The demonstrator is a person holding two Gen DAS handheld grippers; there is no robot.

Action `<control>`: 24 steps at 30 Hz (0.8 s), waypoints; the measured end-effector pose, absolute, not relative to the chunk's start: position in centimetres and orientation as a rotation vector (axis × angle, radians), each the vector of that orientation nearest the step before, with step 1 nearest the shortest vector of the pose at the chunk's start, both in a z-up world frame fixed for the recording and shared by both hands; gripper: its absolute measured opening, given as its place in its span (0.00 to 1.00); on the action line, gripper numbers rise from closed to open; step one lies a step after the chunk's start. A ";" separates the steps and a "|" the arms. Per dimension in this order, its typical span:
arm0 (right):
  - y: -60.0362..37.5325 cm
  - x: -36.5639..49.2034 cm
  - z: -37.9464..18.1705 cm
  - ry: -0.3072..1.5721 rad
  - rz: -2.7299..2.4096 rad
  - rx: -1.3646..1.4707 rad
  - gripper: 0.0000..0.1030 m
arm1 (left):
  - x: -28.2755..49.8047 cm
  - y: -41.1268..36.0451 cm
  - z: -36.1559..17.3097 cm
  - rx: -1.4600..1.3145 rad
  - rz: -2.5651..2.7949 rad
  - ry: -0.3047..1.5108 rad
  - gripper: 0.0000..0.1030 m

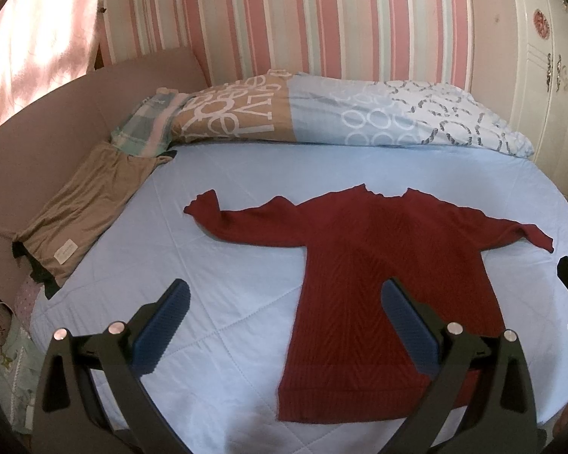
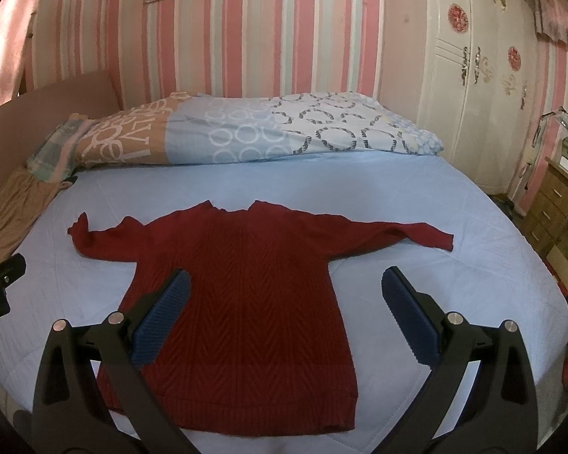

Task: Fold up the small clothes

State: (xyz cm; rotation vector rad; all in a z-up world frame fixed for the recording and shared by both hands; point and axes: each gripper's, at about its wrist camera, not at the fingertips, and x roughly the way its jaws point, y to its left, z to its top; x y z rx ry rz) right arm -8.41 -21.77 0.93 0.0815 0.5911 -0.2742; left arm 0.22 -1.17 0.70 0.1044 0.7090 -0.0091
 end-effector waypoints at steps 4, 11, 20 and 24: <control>-21.8 -8.3 0.9 0.589 -0.275 0.082 0.97 | 0.2 -1.2 0.7 0.104 -0.009 0.709 0.98; -21.9 -8.3 0.9 0.593 -0.273 0.083 0.97 | 0.4 -1.1 0.5 0.110 -0.010 0.710 0.98; -22.1 -7.8 0.8 0.597 -0.269 0.084 0.97 | 0.4 -0.7 0.0 0.111 -0.011 0.713 0.98; -22.3 -7.5 0.6 0.604 -0.266 0.085 0.97 | 0.5 -0.6 -0.2 0.114 -0.011 0.717 0.98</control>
